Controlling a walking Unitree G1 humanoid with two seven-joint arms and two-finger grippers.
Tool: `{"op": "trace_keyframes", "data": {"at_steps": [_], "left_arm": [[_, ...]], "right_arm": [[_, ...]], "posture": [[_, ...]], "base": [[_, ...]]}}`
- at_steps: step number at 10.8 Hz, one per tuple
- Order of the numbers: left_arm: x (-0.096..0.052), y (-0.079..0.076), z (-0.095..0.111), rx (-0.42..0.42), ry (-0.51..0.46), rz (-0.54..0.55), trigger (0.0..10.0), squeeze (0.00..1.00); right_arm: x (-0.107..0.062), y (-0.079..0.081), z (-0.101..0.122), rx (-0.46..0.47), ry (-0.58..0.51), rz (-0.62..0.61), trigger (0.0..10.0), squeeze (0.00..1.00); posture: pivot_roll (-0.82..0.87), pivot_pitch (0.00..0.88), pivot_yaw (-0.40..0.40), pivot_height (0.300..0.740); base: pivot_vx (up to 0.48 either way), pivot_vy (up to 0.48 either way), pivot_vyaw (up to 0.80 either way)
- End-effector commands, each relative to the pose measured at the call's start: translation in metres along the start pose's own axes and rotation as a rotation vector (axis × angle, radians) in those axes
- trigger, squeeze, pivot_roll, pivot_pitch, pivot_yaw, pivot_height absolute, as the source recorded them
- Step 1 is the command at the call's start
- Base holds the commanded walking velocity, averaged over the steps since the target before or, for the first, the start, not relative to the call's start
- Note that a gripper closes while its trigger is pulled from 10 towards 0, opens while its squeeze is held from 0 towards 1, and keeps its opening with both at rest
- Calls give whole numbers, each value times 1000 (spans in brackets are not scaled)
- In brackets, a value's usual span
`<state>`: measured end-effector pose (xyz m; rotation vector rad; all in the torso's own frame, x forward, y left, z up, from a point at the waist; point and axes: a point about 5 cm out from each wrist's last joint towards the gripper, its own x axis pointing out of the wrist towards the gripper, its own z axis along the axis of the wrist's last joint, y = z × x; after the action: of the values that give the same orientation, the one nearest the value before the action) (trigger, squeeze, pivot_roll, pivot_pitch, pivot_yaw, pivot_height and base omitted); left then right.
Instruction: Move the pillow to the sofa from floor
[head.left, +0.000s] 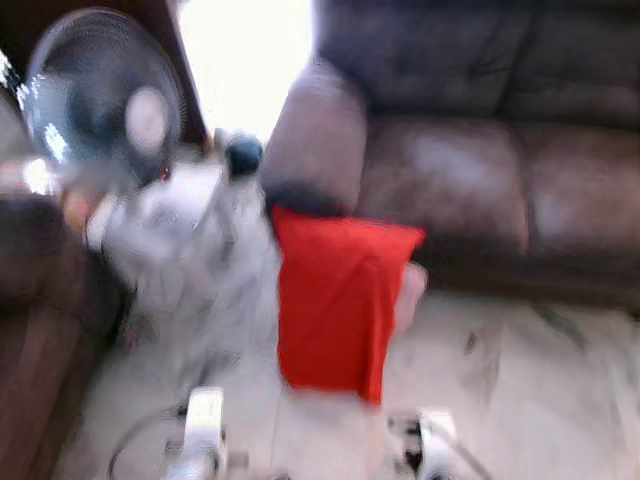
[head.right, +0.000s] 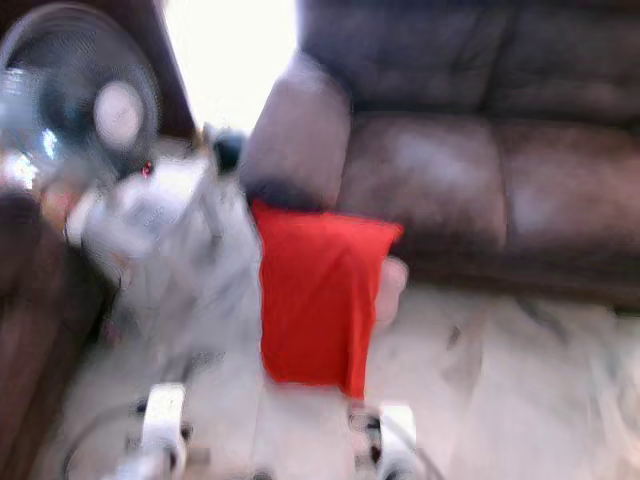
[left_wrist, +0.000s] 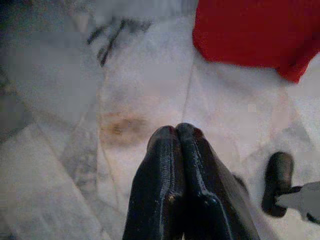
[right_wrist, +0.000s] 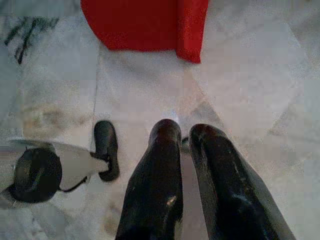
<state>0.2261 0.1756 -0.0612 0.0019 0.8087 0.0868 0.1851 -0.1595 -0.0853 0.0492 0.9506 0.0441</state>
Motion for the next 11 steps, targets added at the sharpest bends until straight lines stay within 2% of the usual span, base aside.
{"op": "trace_keyframes", "data": {"at_steps": [1,11], "left_arm": [[-2,-3,-12,2,40,-11,10000,0],[-3,-4,-13,15,45,-18,10000,0]], "right_arm": [[-2,-4,-11,10,33,-14,10000,0],[-2,-4,-11,-11,35,-3,10000,0]], "posture": [[60,157,27,740],[56,122,28,740]], "base": [[304,0,0],[299,0,0]]}}
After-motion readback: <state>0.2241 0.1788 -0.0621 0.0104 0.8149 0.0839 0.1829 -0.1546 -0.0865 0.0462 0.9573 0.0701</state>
